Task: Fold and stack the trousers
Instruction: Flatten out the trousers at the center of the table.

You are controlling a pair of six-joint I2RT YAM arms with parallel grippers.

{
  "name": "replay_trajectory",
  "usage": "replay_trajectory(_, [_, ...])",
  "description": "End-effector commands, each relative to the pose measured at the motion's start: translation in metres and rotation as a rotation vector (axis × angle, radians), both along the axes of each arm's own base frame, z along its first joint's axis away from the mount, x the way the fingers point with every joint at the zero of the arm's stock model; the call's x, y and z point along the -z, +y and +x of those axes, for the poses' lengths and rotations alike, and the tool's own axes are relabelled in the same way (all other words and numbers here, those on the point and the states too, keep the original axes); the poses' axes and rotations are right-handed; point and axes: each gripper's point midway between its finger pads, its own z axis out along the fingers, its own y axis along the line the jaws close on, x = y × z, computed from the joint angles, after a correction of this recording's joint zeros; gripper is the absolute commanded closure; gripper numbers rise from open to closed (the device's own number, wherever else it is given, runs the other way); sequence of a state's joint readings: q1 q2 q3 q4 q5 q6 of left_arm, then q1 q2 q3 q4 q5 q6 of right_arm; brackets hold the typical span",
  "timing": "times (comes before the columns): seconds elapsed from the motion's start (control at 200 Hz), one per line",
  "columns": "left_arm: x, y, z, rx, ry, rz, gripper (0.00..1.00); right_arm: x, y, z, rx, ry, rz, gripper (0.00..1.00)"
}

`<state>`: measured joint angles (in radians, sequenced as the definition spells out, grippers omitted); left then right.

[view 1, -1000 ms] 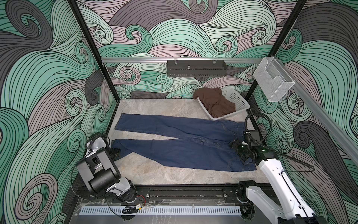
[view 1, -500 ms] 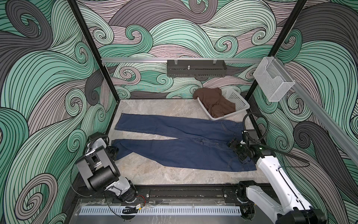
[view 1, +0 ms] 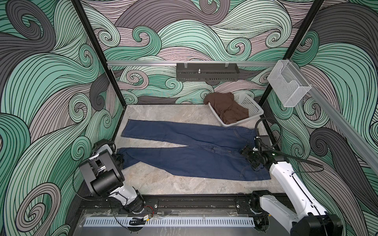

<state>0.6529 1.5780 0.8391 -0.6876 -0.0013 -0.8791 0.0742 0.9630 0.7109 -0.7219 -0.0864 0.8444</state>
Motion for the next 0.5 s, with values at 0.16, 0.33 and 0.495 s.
replay_trajectory(0.16, [-0.03, 0.007, 0.026, 0.035, -0.09, 0.008, 1.0, -0.015, -0.008, -0.002, 0.004, -0.021, -0.042, 0.23])
replay_trajectory(0.33, [-0.133, 0.028, 0.031, 0.109, -0.205, 0.156, 1.0, -0.033, -0.026, -0.011, 0.055, -0.049, -0.106, 0.21])
replay_trajectory(0.495, [-0.165, 0.035, 0.03, 0.16, -0.263, 0.214, 1.0, -0.035, -0.049, -0.026, 0.148, 0.003, -0.154, 0.21])
